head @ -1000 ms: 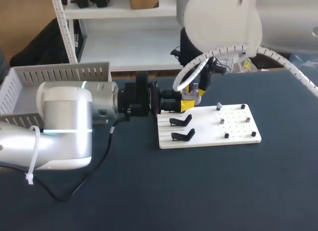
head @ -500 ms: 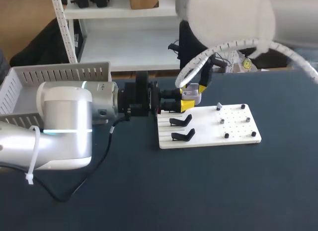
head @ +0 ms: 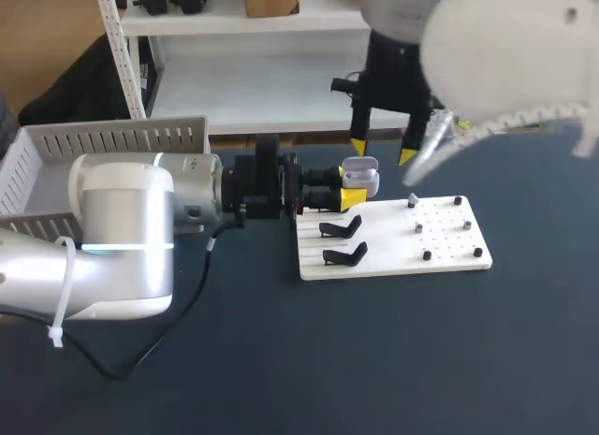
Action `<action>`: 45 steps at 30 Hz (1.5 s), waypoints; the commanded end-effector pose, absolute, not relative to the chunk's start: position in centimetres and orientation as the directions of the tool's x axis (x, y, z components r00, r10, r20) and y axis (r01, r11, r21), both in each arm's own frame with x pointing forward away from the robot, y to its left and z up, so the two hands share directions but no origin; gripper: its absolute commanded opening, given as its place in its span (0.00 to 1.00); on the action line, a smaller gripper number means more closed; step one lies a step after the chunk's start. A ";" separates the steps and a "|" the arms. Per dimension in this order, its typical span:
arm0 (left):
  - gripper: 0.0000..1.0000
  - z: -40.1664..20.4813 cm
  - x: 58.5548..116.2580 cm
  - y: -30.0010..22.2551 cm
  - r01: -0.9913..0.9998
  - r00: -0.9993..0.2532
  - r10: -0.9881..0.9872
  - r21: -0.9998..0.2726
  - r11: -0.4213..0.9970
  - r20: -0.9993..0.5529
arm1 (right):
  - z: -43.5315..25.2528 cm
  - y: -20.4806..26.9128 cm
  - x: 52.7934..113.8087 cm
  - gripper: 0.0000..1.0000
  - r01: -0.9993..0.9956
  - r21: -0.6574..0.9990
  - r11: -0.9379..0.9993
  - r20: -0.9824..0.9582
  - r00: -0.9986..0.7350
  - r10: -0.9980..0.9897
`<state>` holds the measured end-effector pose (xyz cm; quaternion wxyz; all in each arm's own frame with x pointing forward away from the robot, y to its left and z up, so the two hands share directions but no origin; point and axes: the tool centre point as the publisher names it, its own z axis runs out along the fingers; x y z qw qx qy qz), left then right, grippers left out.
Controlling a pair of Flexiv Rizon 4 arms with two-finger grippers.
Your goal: Pick up each earbud case from the left stands, insert the matching earbuds, close the lid, and place the case in the box.
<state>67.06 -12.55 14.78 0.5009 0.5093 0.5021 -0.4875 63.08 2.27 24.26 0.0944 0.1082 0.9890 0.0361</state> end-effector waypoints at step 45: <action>0.00 14.7 67.1 -12.6 1.000 0.022 0.020 0.022 0.008 -1.000 | 17.3 -6.9 68.1 1.00 0.252 0.286 0.924 -0.264 -0.907 0.329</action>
